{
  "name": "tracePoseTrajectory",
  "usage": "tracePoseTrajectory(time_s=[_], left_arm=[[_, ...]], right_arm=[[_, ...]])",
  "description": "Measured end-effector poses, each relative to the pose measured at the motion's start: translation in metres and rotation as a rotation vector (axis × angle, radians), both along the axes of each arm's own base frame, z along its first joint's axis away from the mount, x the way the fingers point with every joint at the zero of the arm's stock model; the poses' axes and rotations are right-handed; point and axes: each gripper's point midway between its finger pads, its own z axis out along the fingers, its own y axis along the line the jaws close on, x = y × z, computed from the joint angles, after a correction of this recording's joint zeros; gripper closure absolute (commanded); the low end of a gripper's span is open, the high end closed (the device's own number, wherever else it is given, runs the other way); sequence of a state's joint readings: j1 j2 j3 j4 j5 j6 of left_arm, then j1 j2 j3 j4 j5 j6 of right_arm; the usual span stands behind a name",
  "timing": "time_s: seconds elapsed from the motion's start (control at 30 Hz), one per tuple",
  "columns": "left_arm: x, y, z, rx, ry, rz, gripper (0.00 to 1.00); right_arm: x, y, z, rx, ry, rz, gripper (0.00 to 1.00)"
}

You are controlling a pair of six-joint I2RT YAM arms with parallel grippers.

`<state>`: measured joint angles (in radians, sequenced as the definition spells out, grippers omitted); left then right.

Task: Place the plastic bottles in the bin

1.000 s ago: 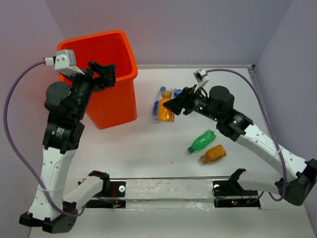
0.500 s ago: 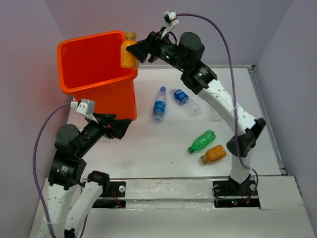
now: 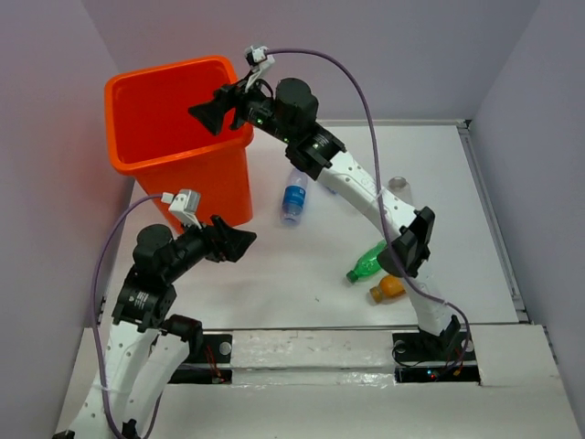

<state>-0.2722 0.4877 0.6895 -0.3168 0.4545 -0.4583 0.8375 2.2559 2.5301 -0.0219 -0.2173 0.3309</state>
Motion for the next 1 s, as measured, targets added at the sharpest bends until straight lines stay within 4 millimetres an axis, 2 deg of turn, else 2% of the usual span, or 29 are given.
tracePoseTrajectory(time_s=[0.13, 0.3, 0.4, 0.47, 0.57, 0.73, 0.77, 0.8, 0.83, 0.9, 1.0], left_arm=[[0.005, -0.009, -0.008, -0.003, 0.023, -0.011, 0.01], [0.002, -0.039, -0.020, 0.018, 0.064, -0.053, 0.01], [-0.006, -0.066, -0.030, 0.048, 0.085, -0.101, 0.01], [-0.002, -0.076, -0.038, 0.076, 0.092, -0.080, 0.01], [0.003, -0.094, -0.055, 0.157, 0.103, -0.043, 0.01], [0.019, -0.120, -0.080, 0.310, 0.093, 0.036, 0.01], [0.025, -0.124, -0.083, 0.339, 0.084, 0.058, 0.01], [0.030, -0.127, -0.084, 0.359, 0.078, 0.077, 0.01], [0.038, -0.130, -0.085, 0.384, 0.068, 0.104, 0.01], [0.055, -0.138, -0.085, 0.427, 0.050, 0.156, 0.01], [0.077, -0.146, -0.084, 0.480, 0.015, 0.229, 0.01]], right_arm=[[-0.025, -0.013, 0.024, -0.005, -0.042, 0.014, 0.10], [-0.062, -0.055, 0.048, -0.027, -0.079, 0.007, 0.12], [-0.084, -0.095, 0.042, -0.061, -0.076, -0.025, 0.13], [-0.097, -0.118, 0.034, -0.071, -0.071, -0.048, 0.14], [-0.114, -0.154, 0.002, -0.102, -0.036, -0.093, 0.15], [-0.132, -0.221, -0.075, -0.152, 0.076, -0.210, 0.15], [-0.133, -0.229, -0.082, -0.155, 0.088, -0.226, 0.15], [-0.132, -0.244, -0.101, -0.158, 0.121, -0.262, 0.16], [-0.133, -0.251, -0.106, -0.157, 0.132, -0.274, 0.16], [-0.133, -0.277, -0.134, -0.158, 0.185, -0.329, 0.16], [-0.136, -0.304, -0.161, -0.159, 0.247, -0.386, 0.16]])
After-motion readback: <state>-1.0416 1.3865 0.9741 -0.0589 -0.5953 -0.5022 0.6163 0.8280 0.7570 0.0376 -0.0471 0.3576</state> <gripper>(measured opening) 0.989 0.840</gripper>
